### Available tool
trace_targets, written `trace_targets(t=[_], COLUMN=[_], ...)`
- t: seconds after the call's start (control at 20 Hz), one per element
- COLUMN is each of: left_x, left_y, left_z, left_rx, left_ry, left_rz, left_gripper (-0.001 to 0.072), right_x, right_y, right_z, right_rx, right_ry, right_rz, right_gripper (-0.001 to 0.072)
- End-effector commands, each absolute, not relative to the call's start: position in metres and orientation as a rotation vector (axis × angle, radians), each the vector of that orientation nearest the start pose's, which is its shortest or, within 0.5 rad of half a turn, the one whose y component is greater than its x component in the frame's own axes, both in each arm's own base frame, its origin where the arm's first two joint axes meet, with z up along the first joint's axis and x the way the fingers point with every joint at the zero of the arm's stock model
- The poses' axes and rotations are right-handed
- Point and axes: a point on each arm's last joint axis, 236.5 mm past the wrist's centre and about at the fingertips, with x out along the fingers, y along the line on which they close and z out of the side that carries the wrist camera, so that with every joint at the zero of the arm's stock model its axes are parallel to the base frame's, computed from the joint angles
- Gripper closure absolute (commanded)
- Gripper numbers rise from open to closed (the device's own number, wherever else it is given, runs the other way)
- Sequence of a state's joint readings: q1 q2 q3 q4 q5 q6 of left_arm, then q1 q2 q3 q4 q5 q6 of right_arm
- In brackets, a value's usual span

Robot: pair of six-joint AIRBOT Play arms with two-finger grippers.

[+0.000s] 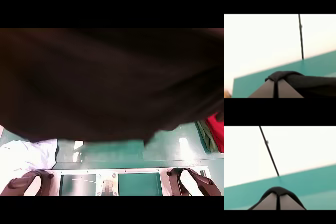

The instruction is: Fold the shirts.

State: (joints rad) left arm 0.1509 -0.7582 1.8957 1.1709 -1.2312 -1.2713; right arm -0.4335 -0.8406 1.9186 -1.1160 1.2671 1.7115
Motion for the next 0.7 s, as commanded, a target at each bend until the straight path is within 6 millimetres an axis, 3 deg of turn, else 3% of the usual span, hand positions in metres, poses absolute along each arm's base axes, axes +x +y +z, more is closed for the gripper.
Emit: trace_targets(t=[0.0, 0.2, 0.3, 0.4, 0.5, 0.65], left_x=[0.312, 0.402, 0.439, 0.470, 0.489, 0.511], left_y=[-0.052, -0.075, -0.081, -0.076, -0.076, -0.080], left_z=[0.407, 0.257, 0.181, 0.103, 0.045, -0.005], left_rx=[0.012, -0.159, -0.260, -0.341, -0.430, -0.549], left_ry=[0.327, 0.672, 0.787, 0.916, 1.003, 1.030], left_rz=[-0.293, -0.475, -0.524, -0.499, -0.483, -0.468], left_gripper=[0.0681, 0.0681, 0.0680, 0.0681, 0.0681, 0.0681], right_x=[0.337, 0.426, 0.456, 0.486, 0.510, 0.540], right_y=[-0.036, -0.044, -0.047, -0.054, -0.065, -0.076], right_z=[0.400, 0.252, 0.177, 0.109, 0.055, 0.004], right_rx=[0.434, 0.526, 0.567, 0.602, 0.637, 0.694], right_ry=[0.346, 0.587, 0.692, 0.777, 0.836, 0.900], right_rz=[-0.001, 0.032, 0.010, -0.023, -0.061, -0.076], right_gripper=[0.0695, 0.0695, 0.0695, 0.0695, 0.0695, 0.0695])
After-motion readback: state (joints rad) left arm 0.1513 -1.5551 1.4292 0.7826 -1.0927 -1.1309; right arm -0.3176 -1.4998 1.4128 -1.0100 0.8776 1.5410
